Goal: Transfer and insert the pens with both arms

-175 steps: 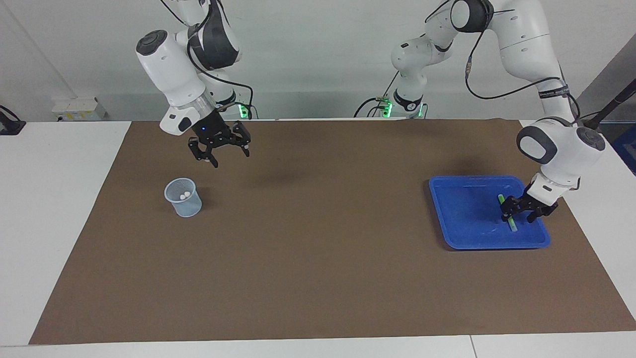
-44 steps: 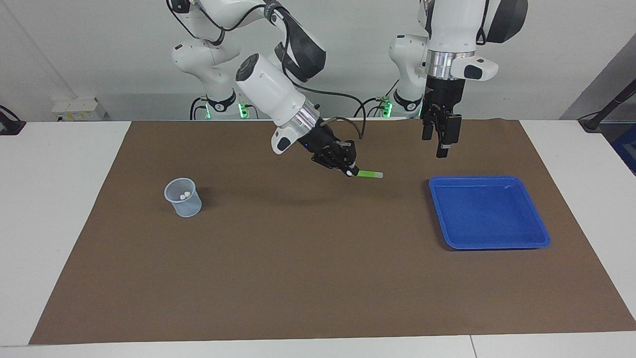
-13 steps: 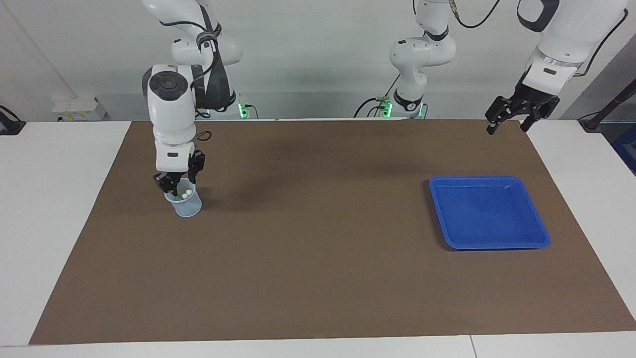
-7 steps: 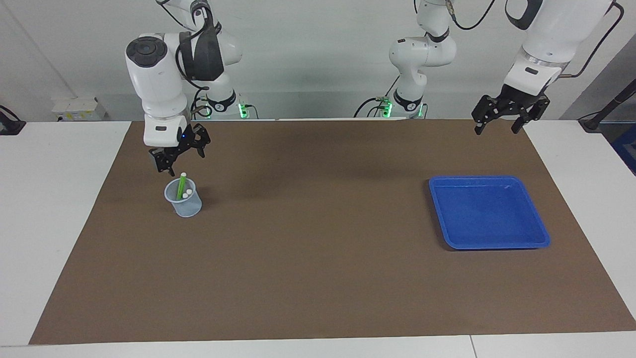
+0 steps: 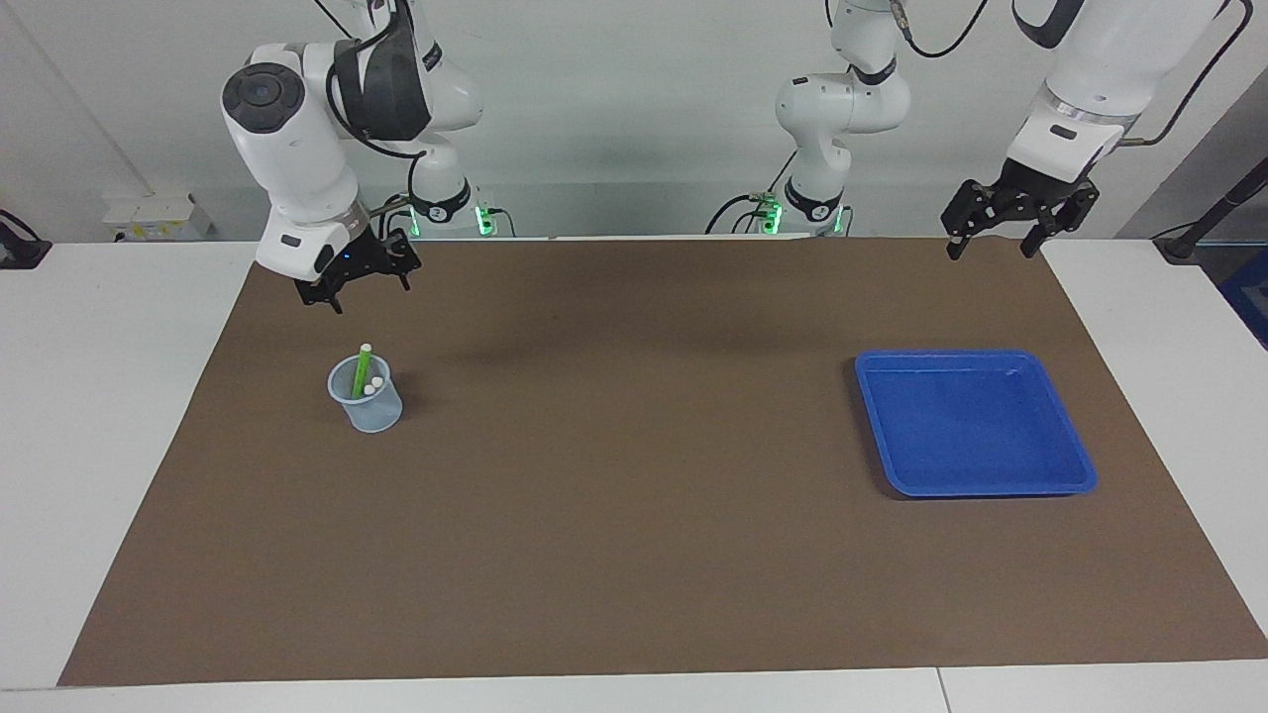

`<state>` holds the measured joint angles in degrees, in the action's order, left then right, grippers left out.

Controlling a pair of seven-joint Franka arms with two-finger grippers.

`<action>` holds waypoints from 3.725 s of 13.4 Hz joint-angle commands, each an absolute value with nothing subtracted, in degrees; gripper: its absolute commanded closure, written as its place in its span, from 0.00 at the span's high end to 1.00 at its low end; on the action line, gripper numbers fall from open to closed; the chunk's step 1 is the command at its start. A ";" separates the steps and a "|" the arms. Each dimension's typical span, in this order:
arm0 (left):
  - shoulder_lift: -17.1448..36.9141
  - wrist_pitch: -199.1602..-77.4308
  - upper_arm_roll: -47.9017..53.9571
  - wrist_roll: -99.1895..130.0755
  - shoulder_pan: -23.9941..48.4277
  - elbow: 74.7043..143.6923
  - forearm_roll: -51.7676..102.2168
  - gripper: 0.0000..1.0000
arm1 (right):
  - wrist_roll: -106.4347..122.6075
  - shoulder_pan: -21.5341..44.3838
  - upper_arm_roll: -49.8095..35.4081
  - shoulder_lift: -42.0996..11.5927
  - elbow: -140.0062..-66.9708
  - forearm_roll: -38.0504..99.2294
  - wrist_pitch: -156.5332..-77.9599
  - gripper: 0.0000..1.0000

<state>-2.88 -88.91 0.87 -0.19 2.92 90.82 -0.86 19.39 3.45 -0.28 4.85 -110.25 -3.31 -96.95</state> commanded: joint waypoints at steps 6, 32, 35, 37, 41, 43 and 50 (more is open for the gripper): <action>-1.58 -87.45 2.46 -0.79 -0.43 88.94 -1.41 1.00 | 18.45 -1.14 -1.49 3.69 -103.80 1.05 -92.72 1.00; -2.02 -88.60 2.81 -0.70 0.88 89.65 -1.14 1.00 | 8.17 -1.32 -1.23 -0.53 -95.54 0.53 -93.08 1.00; -2.02 -88.77 2.73 -0.70 0.97 89.82 -1.14 1.00 | 8.17 -1.32 -1.23 -0.44 -95.54 0.44 -92.99 1.00; -2.20 -88.86 2.64 -0.79 0.88 90.17 -1.14 1.00 | 8.17 -1.32 -1.23 -0.53 -95.54 0.53 -92.99 1.00; -2.29 -89.21 2.72 -0.79 0.88 90.62 -1.06 1.00 | 8.17 -1.32 -1.23 -0.53 -95.54 0.53 -92.99 1.00; -2.29 -89.12 2.72 -0.70 0.88 90.44 -1.05 1.00 | 8.17 -1.32 -1.23 -0.53 -95.54 0.53 -92.99 1.00; -2.29 -88.95 2.72 -0.79 0.70 90.44 -0.62 1.00 | 8.17 -1.32 -1.23 -0.44 -95.62 0.53 -92.64 1.00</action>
